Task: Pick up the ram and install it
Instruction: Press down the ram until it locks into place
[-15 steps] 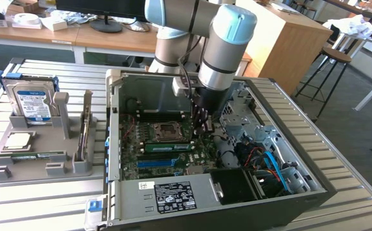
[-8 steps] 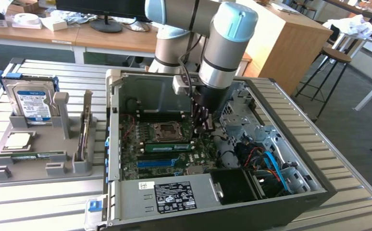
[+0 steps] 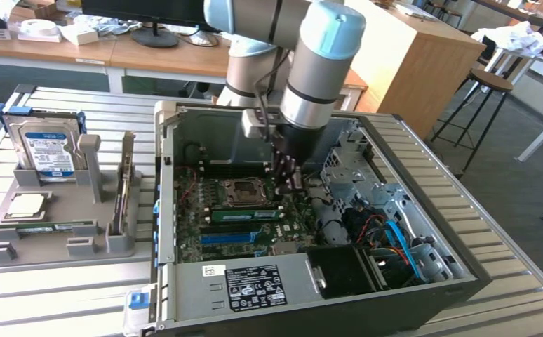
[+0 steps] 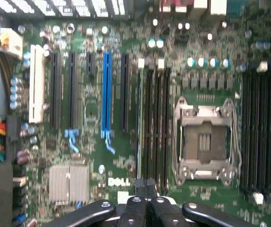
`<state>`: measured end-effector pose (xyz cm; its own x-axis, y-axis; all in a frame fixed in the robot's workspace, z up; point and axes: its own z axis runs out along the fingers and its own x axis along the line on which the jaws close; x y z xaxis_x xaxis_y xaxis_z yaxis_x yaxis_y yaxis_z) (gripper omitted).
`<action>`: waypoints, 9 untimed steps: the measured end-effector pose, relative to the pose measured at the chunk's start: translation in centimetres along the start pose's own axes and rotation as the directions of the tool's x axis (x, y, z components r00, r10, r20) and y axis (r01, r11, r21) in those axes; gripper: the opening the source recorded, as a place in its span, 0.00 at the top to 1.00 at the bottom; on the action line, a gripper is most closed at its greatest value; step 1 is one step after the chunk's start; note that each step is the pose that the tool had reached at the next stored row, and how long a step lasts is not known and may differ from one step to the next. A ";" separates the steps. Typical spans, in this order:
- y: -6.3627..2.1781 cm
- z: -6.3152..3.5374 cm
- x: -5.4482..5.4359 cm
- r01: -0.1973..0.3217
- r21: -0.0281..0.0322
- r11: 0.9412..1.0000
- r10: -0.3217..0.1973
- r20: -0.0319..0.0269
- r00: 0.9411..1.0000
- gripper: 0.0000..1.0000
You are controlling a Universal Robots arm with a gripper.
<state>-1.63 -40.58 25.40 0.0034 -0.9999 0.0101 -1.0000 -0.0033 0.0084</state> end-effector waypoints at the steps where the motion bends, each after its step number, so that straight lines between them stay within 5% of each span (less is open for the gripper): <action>1: 0.40 0.01 0.0 0.000 0.000 1.000 0.000 0.000 1.000 0.90; 9: 3.03 0.07 0.0 0.000 0.000 1.000 0.000 0.000 1.000 0.90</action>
<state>-4.66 -40.58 25.36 0.0033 -0.9999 0.0101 -1.0000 -0.0032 0.0083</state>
